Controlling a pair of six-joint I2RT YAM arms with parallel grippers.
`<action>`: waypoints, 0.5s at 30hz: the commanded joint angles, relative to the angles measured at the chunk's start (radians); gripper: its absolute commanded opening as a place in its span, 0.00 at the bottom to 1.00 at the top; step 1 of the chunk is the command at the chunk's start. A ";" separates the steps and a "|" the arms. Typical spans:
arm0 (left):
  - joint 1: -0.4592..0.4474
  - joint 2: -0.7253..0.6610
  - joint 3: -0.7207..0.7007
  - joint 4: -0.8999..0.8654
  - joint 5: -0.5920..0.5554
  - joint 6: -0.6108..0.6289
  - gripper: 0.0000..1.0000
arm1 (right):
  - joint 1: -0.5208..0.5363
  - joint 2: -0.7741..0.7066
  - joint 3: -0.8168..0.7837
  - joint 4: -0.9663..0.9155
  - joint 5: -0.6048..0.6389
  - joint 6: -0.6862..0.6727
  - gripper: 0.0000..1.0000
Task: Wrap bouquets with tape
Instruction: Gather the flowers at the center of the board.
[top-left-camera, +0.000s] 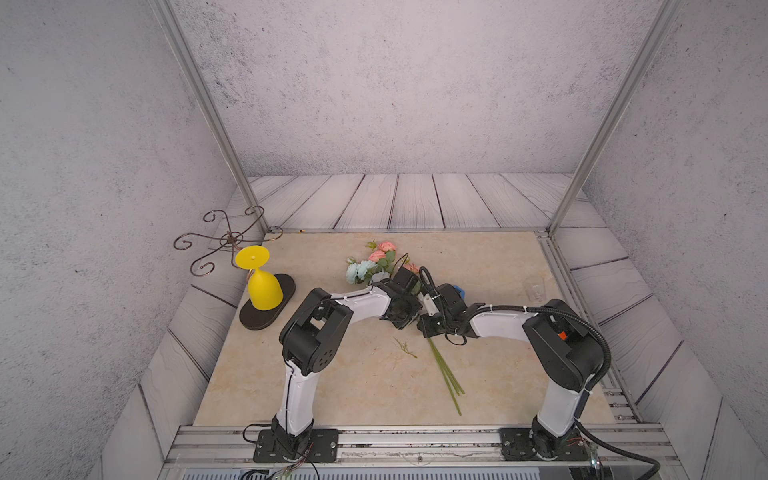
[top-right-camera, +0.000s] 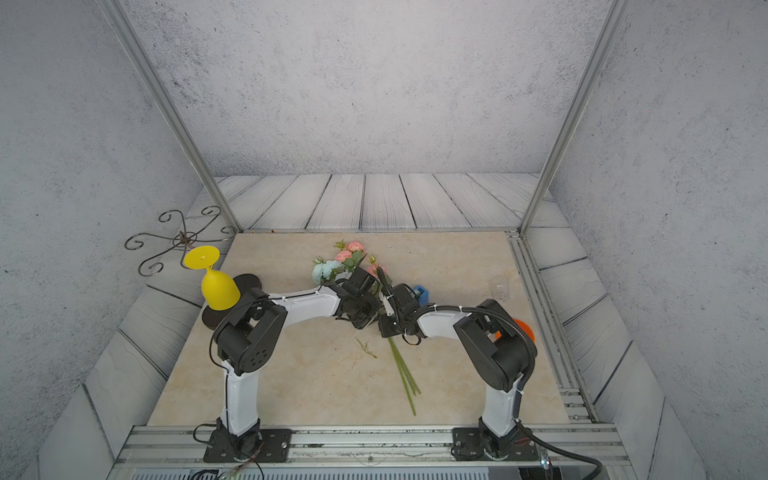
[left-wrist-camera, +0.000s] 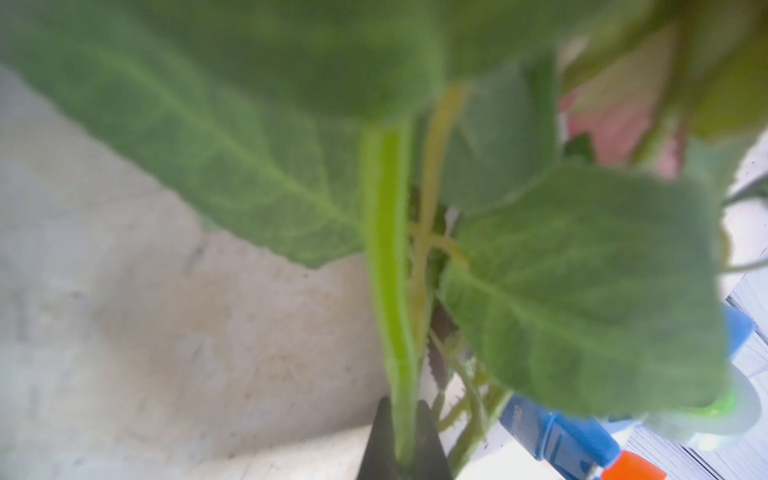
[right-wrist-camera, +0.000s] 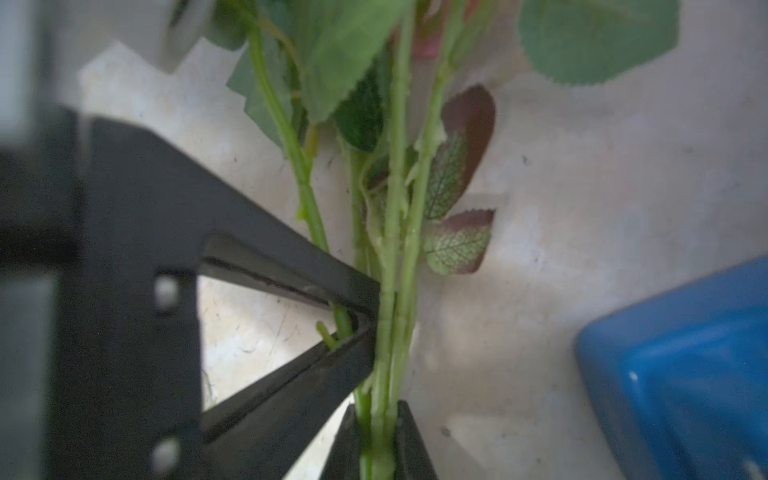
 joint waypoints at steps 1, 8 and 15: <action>0.014 0.020 -0.033 -0.087 -0.021 -0.006 0.00 | 0.002 0.098 -0.054 -0.215 0.061 0.069 0.04; 0.029 -0.016 -0.044 -0.095 -0.029 -0.014 0.00 | -0.005 0.075 0.051 -0.317 0.043 0.026 0.00; 0.064 -0.080 -0.073 -0.070 -0.038 0.000 0.27 | -0.067 0.006 0.112 -0.359 -0.099 0.008 0.00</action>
